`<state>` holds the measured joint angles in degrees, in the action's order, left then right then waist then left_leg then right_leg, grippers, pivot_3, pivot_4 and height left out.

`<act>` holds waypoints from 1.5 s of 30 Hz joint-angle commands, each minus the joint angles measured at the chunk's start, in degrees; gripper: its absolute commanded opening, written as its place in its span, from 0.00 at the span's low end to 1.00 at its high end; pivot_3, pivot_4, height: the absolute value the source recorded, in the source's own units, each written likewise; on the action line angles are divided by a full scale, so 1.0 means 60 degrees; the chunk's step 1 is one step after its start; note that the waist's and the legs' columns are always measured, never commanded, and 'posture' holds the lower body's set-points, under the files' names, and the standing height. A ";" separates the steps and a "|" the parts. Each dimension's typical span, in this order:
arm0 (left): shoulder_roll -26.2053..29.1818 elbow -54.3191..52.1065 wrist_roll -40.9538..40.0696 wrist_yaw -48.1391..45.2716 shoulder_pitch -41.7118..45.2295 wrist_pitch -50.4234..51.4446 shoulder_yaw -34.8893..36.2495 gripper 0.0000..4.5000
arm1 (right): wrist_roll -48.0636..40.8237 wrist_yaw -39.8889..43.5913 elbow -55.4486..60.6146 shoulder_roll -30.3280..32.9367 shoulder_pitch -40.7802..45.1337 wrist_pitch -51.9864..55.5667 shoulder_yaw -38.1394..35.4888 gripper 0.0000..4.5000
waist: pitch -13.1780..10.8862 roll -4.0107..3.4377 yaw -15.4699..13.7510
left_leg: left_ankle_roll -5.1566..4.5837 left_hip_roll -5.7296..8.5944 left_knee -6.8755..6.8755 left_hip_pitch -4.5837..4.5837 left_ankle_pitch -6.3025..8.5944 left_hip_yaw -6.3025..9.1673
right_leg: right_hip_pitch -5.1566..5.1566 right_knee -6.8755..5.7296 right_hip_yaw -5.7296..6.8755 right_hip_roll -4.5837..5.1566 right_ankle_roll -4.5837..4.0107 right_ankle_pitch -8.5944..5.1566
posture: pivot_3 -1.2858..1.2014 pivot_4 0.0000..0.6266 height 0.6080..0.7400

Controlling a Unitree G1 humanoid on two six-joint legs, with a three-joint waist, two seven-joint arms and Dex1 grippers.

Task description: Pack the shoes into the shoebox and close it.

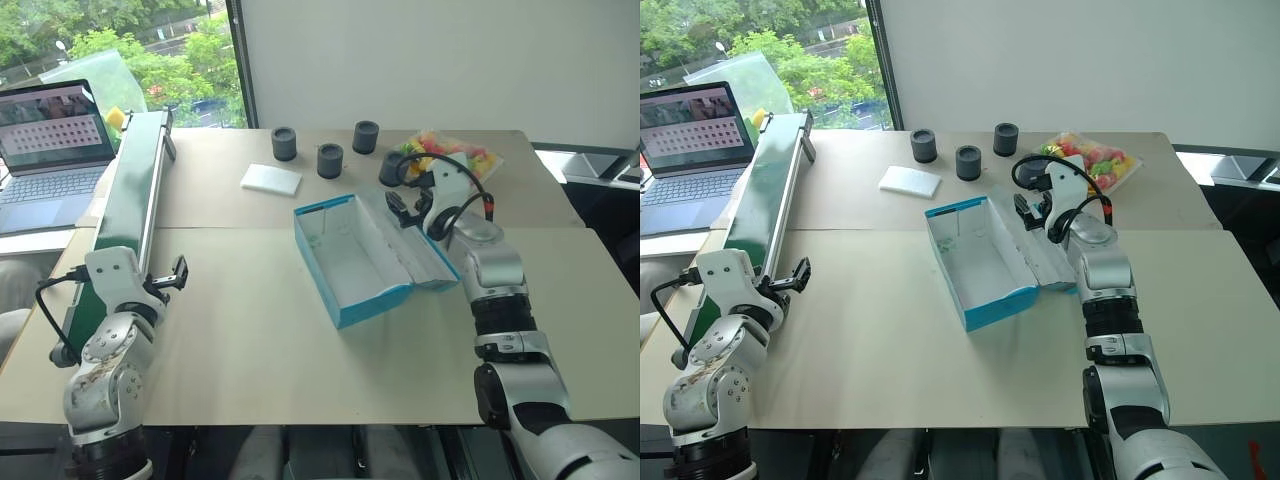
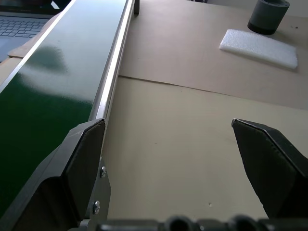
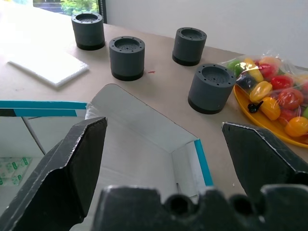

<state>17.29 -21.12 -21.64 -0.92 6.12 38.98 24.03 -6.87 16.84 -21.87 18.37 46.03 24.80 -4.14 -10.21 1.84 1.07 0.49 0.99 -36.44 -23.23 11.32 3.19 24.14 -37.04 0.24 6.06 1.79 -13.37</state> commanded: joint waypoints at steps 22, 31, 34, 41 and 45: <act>0.0321 -0.0786 -0.0290 -0.0274 -0.0718 0.0398 0.0729 1.00 | -0.2260 0.3269 0.3501 -0.1976 0.0823 0.2245 0.3381 0.99 | 0.0011 0.0020 0.0170 | -0.0008 -0.0001 -0.0010 0.0011 0.0007 0.0004 | 0.0007 -0.0014 -0.0013 -0.0005 0.0002 0.0003 | 0.52 0.24 1.00; 0.1339 -0.0315 -0.0677 -0.0915 -0.1102 0.0822 0.1701 1.00 | -0.0850 0.2558 0.3487 -0.2549 -0.0222 0.1210 0.4313 0.99 | 0.0014 0.0024 0.0229 | -0.0005 -0.0004 -0.0005 0.0012 0.0009 0.0002 | 0.0022 -0.0017 -0.0022 -0.0011 0.0001 0.0003 | 0.52 0.24 1.00; 0.1501 -0.0097 -0.0975 -0.1037 -0.1174 0.1064 0.2211 1.00 | -0.0410 0.2291 0.3594 -0.2536 -0.0522 0.1024 0.4452 0.99 | 0.0013 0.0024 0.0220 | -0.0005 -0.0006 -0.0004 0.0017 0.0009 0.0003 | 0.0018 -0.0018 -0.0023 -0.0015 -0.0001 0.0004 | 0.52 0.24 1.00; 0.1805 -0.0010 -0.1065 -0.1147 -0.1398 0.1170 0.2717 1.00 | -0.0118 0.1721 0.3736 -0.2991 -0.0689 0.0970 0.4378 0.99 | 0.0017 0.0034 0.0223 | -0.0004 -0.0008 -0.0001 0.0020 0.0009 0.0004 | 0.0021 -0.0016 -0.0027 -0.0017 -0.0001 0.0005 | 0.52 0.24 1.00; 0.1814 -0.0064 -0.0987 -0.1171 -0.1535 0.1385 0.2529 1.00 | 0.0010 0.1715 0.3609 -0.3130 -0.0706 0.0840 0.4358 0.99 | 0.0018 0.0035 0.0217 | -0.0002 -0.0008 0.0000 0.0021 0.0010 0.0004 | 0.0020 -0.0015 -0.0029 -0.0016 -0.0001 0.0006 | 0.52 0.24 1.00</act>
<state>27.19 -20.39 -27.40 -7.79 -2.80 46.66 38.92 -7.15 27.29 -2.25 0.22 41.61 32.11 22.45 -10.10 2.05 2.37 0.48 0.94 -36.44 -23.11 11.39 3.21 24.26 -37.13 0.07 5.96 1.78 -13.34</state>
